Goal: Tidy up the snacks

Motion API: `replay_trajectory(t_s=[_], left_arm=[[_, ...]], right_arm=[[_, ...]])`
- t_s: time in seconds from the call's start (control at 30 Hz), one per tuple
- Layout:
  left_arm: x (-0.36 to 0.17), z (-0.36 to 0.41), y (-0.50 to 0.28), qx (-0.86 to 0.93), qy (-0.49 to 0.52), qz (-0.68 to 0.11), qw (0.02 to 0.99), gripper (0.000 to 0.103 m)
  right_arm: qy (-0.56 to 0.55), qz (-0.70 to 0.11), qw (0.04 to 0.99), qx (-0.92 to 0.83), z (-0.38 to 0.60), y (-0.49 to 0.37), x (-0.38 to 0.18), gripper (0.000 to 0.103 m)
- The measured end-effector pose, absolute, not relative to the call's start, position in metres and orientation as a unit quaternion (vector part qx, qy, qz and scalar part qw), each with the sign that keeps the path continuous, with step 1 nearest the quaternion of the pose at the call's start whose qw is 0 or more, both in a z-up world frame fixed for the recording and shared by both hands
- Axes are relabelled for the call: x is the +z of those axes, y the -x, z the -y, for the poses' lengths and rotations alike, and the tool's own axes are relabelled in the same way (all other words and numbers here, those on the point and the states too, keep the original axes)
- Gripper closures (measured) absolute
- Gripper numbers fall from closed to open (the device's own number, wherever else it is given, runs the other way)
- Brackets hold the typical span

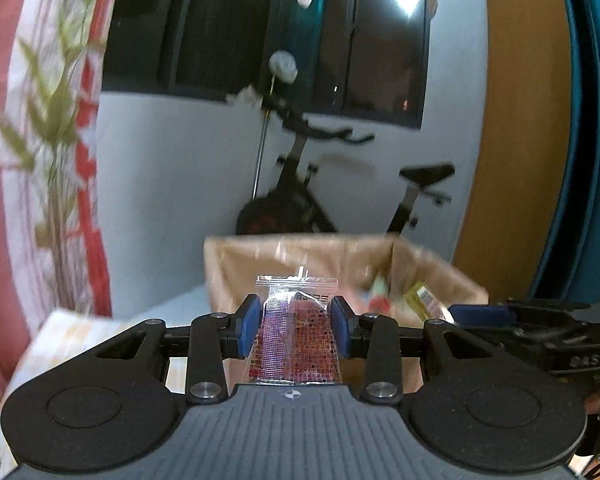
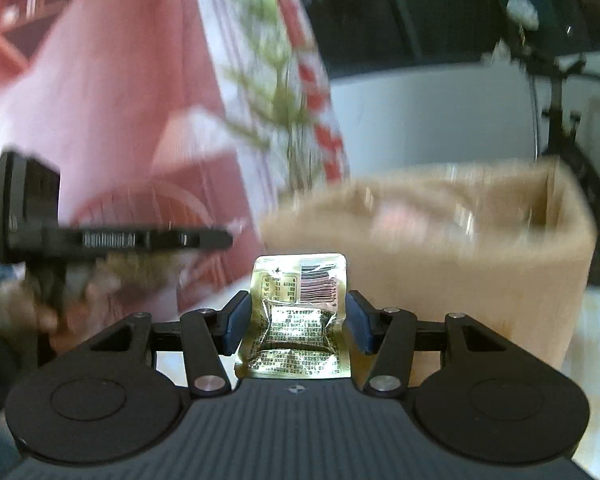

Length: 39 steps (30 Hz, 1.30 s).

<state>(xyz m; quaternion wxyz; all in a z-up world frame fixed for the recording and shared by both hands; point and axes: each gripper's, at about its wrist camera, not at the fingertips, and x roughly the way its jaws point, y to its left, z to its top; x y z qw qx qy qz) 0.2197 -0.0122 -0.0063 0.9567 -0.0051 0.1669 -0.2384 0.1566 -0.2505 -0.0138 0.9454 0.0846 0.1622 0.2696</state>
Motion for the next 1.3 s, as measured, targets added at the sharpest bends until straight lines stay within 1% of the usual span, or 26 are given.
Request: replay_trajectory(t_s=[0.07, 0.17, 0.37, 0.53, 0.6, 0.63, 0.67, 0.7, 0.73, 0.77, 0.83, 0.9, 1.0, 1.1, 1.3], left_arm=[[0.002, 0.024, -0.235, -0.241, 0.005, -0.156, 0.958, 0.062], [0.004, 0.044, -0.263, -0.241, 0.01, -0.161, 0.957, 0.062], [-0.012, 0.08, -0.302, -0.22, -0.03, -0.191, 0.956, 0.062], [-0.019, 0.088, -0.323, -0.213, -0.033, -0.212, 0.953, 0.062], [-0.022, 0.087, -0.325, -0.209, -0.039, -0.218, 0.952, 0.058], [-0.022, 0.087, -0.325, -0.208, -0.042, -0.218, 0.952, 0.052], [-0.022, 0.084, -0.324, -0.206, -0.043, -0.219, 0.953, 0.043], [-0.021, 0.082, -0.323, -0.206, -0.042, -0.218, 0.953, 0.038], [-0.019, 0.079, -0.321, -0.206, -0.04, -0.216, 0.954, 0.028], [-0.018, 0.076, -0.319, -0.204, -0.037, -0.214, 0.955, 0.022], [-0.014, 0.072, -0.313, -0.197, -0.034, -0.209, 0.957, 0.017], [-0.009, 0.069, -0.308, -0.192, -0.035, -0.208, 0.959, 0.015], [-0.001, 0.064, -0.295, -0.188, -0.03, -0.202, 0.961, 0.011], [0.008, 0.059, -0.279, -0.186, -0.026, -0.19, 0.964, 0.009], [0.023, 0.053, -0.243, -0.168, -0.029, -0.173, 0.97, 0.007]], right_arm=[[-0.067, -0.147, 0.957, 0.241, 0.257, -0.168, 0.002, 0.049], [-0.031, -0.143, 0.973, 0.181, 0.261, -0.195, 0.014, 0.049], [-0.031, -0.197, 0.974, 0.109, 0.266, -0.244, 0.008, 0.049], [-0.036, -0.229, 0.969, 0.083, 0.269, -0.266, -0.004, 0.048], [-0.036, -0.242, 0.966, 0.079, 0.272, -0.265, -0.009, 0.048], [-0.033, -0.248, 0.965, 0.077, 0.271, -0.266, -0.011, 0.047], [-0.032, -0.252, 0.964, 0.078, 0.273, -0.267, -0.011, 0.047], [-0.031, -0.255, 0.963, 0.077, 0.273, -0.267, -0.012, 0.045], [-0.031, -0.256, 0.963, 0.075, 0.272, -0.266, -0.012, 0.044], [-0.032, -0.256, 0.964, 0.072, 0.273, -0.266, -0.012, 0.044], [-0.037, -0.257, 0.963, 0.071, 0.275, -0.263, -0.01, 0.039], [-0.043, -0.256, 0.964, 0.067, 0.276, -0.26, -0.007, 0.027], [-0.044, -0.245, 0.967, 0.064, 0.274, -0.251, 0.001, 0.017], [-0.038, -0.234, 0.97, 0.059, 0.27, -0.239, 0.01, 0.011], [-0.029, -0.214, 0.975, 0.048, 0.259, -0.207, 0.027, 0.006]])
